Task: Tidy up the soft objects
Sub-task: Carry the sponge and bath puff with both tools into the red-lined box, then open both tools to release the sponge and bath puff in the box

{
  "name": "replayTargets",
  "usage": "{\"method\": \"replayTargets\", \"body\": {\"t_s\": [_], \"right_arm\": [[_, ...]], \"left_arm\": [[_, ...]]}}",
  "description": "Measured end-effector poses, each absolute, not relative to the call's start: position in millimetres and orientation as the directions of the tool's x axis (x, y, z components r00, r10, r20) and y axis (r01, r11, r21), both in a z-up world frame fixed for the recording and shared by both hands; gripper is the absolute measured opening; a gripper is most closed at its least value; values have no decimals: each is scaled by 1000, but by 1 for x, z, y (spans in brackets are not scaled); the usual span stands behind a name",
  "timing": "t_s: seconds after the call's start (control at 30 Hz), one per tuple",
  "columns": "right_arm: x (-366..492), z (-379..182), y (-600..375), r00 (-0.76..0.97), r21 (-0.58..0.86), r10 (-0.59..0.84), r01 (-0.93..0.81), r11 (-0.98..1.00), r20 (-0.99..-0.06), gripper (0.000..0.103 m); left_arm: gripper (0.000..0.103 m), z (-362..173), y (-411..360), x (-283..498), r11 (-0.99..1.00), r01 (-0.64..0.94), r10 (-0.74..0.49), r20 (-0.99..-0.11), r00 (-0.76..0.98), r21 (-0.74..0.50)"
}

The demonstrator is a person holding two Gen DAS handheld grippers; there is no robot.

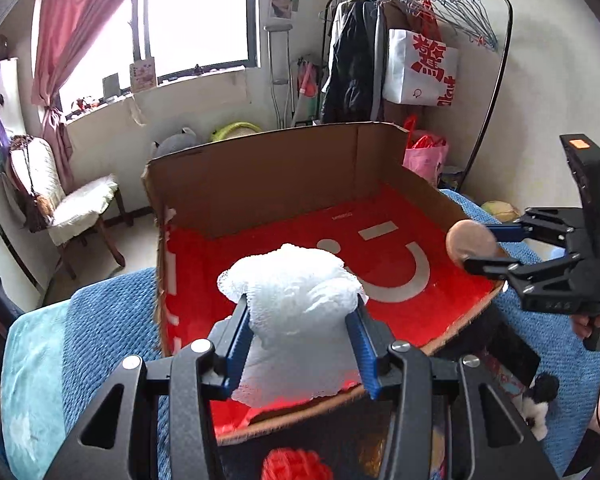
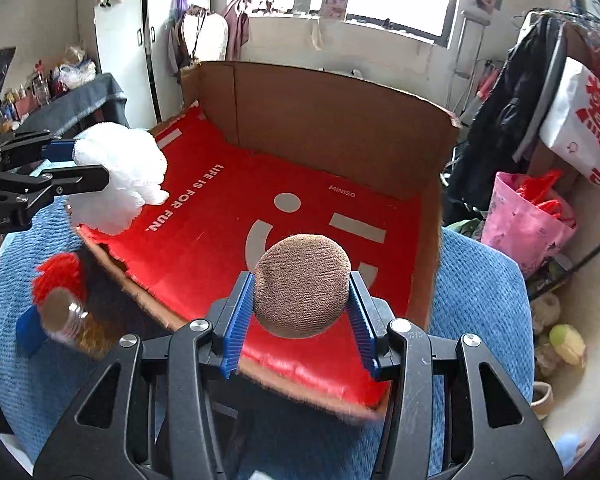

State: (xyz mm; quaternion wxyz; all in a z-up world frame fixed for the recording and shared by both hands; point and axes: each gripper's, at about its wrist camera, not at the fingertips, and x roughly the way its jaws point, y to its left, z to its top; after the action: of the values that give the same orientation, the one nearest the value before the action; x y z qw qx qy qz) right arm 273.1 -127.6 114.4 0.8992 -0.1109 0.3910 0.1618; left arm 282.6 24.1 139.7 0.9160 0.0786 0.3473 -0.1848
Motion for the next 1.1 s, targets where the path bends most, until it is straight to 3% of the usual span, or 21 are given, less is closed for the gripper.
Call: {"method": "replayTargets", "body": {"t_s": [0.27,0.6,1.1], "right_arm": [[353,100,-112,551,-50,157,-342,938,-820,44],[439,66,-105,421,-7,103,-253,968,-901,44],[460,49,-118,389,5,84,-198,980,-917,46]], "left_arm": [[48,132,9,339,919,393,-282,-721,633,-15],[48,104,-13,425,946,324,-193,-791,580,6],[56,86,-13,452,960,281,-178,-812,556,-18]]}}
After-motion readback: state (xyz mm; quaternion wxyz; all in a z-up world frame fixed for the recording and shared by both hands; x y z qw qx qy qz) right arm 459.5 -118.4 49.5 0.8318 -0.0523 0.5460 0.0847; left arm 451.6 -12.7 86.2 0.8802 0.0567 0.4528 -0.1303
